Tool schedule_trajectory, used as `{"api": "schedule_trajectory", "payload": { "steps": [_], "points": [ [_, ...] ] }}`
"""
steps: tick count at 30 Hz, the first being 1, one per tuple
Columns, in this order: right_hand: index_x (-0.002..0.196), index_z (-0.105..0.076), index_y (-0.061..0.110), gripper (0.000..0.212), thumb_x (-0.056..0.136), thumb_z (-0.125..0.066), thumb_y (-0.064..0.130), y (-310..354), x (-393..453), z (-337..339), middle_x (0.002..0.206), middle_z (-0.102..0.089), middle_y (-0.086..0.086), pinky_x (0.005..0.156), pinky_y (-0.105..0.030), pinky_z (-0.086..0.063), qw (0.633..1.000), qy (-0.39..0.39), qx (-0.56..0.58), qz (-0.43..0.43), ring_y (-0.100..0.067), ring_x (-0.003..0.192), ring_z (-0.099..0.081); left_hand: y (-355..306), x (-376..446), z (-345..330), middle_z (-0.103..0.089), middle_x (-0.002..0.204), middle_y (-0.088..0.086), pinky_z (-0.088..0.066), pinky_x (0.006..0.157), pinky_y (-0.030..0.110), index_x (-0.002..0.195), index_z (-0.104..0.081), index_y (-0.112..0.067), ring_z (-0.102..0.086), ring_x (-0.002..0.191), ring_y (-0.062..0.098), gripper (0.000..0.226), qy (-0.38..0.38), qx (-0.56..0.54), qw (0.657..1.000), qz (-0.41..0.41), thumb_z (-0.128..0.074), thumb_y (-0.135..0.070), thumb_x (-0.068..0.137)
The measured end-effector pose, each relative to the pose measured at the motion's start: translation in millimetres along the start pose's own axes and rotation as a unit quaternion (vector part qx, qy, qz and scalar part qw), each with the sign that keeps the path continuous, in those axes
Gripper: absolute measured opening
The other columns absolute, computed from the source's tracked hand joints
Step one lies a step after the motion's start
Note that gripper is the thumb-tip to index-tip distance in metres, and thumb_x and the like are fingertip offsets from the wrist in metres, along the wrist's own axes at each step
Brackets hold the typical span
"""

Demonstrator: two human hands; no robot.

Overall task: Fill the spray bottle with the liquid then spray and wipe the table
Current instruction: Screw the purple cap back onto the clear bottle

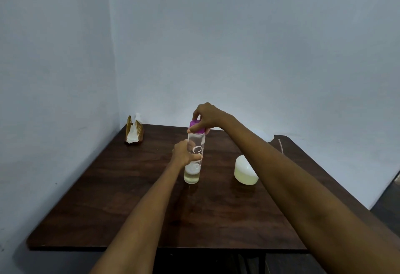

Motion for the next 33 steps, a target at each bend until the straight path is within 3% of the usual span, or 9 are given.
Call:
{"api": "schedule_trajectory", "payload": {
  "steps": [4,7,11,14,17,20,25,28,33],
  "points": [
    [0.099,-0.067,-0.005,0.052,0.071,-0.080,0.037,-1.4,-8.1,1.3,0.097,-0.068,-0.019,0.058,-0.028,-0.053,0.999,-0.034,0.032,-0.015,-0.028,0.072,-0.066,-1.4,-2.7,2.2,-0.069,0.100,0.009,-0.047,0.073,0.029,0.101,-0.066,-0.005,-0.062,0.086,0.018,0.036,-0.008,0.002,1.000,-0.002,-0.078,-0.024,0.073],
    [0.103,-0.068,-0.003,0.052,0.073,-0.078,0.038,2.5,-13.1,1.8,0.101,-0.069,-0.018,0.076,-0.031,-0.052,0.998,-0.061,0.022,-0.013,-0.029,0.088,-0.067,-3.6,-7.3,2.7,-0.069,0.101,0.009,-0.050,0.079,0.032,0.104,-0.063,-0.006,-0.065,0.093,0.023,0.041,0.002,0.010,1.000,-0.009,-0.079,-0.026,0.072],
    [0.118,-0.059,0.001,0.054,0.078,-0.073,0.036,-0.5,-12.4,-9.1,0.119,-0.062,-0.015,0.079,-0.028,-0.045,0.999,-0.029,0.013,-0.014,-0.027,0.106,-0.059,-6.3,-13.7,5.3,-0.064,0.110,0.004,-0.045,0.077,0.026,0.118,-0.055,-0.007,-0.061,0.099,0.017,0.053,0.042,-0.038,0.998,-0.018,-0.080,-0.019,0.073],
    [0.125,-0.054,0.005,0.059,0.076,-0.076,0.030,-9.5,-10.0,-15.6,0.126,-0.056,-0.014,0.079,-0.025,-0.044,0.997,0.015,0.068,-0.018,-0.022,0.104,-0.054,0.0,-20.7,9.8,-0.059,0.123,0.006,-0.050,0.088,0.030,0.128,-0.048,-0.009,-0.059,0.111,0.022,0.068,0.085,-0.119,0.989,0.013,-0.082,-0.013,0.070],
    [0.118,-0.058,0.001,0.056,0.074,-0.079,0.029,-20.7,0.7,-11.6,0.117,-0.060,-0.015,0.083,-0.031,-0.053,0.993,-0.002,0.111,-0.046,-0.025,0.103,-0.059,10.2,-25.3,19.2,-0.056,0.121,0.004,-0.048,0.085,0.028,0.127,-0.049,-0.008,-0.053,0.105,0.015,0.064,0.115,-0.123,0.985,0.035,-0.081,-0.013,0.072],
    [0.111,-0.062,-0.002,0.054,0.072,-0.080,0.030,-24.7,20.0,-3.4,0.106,-0.063,-0.014,0.081,-0.036,-0.056,0.984,-0.049,0.157,-0.066,-0.026,0.093,-0.063,35.7,-15.2,36.2,-0.054,0.120,0.005,-0.047,0.085,0.029,0.126,-0.051,-0.007,-0.053,0.107,0.017,0.061,0.099,-0.056,0.991,0.064,-0.080,-0.019,0.074],
    [0.114,-0.060,0.004,0.057,0.072,-0.077,0.038,-20.4,62.6,-8.6,0.116,-0.064,-0.012,0.085,-0.032,-0.048,0.983,-0.124,0.110,-0.077,-0.027,0.104,-0.060,80.2,15.6,57.0,-0.059,0.124,0.014,-0.049,0.097,0.033,0.124,-0.052,-0.005,-0.059,0.112,0.025,0.046,0.056,0.107,0.985,0.122,-0.070,-0.018,0.084],
    [0.121,-0.050,0.006,0.061,0.075,-0.075,0.035,-24.2,91.4,-30.0,0.121,-0.059,-0.012,0.079,-0.027,-0.042,0.979,-0.139,0.124,-0.084,-0.027,0.109,-0.057,99.9,36.9,54.4,-0.054,0.130,0.012,-0.047,0.100,0.034,0.128,-0.050,-0.006,-0.056,0.118,0.025,0.047,0.093,0.209,0.962,0.146,-0.066,-0.024,0.087],
    [0.120,-0.050,0.002,0.055,0.078,-0.073,0.030,-46.0,152.5,-43.5,0.121,-0.059,-0.016,0.088,-0.033,-0.045,0.971,-0.154,0.150,-0.107,-0.030,0.109,-0.057,134.4,84.5,45.8,-0.050,0.136,0.011,-0.043,0.102,0.031,0.133,-0.045,-0.007,-0.051,0.124,0.024,0.066,0.157,0.331,0.911,0.188,-0.067,-0.044,0.082]
  ]
}}
Point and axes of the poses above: each hand's wrist, its own x-axis towards the middle knuckle, its own z-axis out of the back of the hand, y = z × x, the point moved 8 cm from there along x, towards the middle knuckle
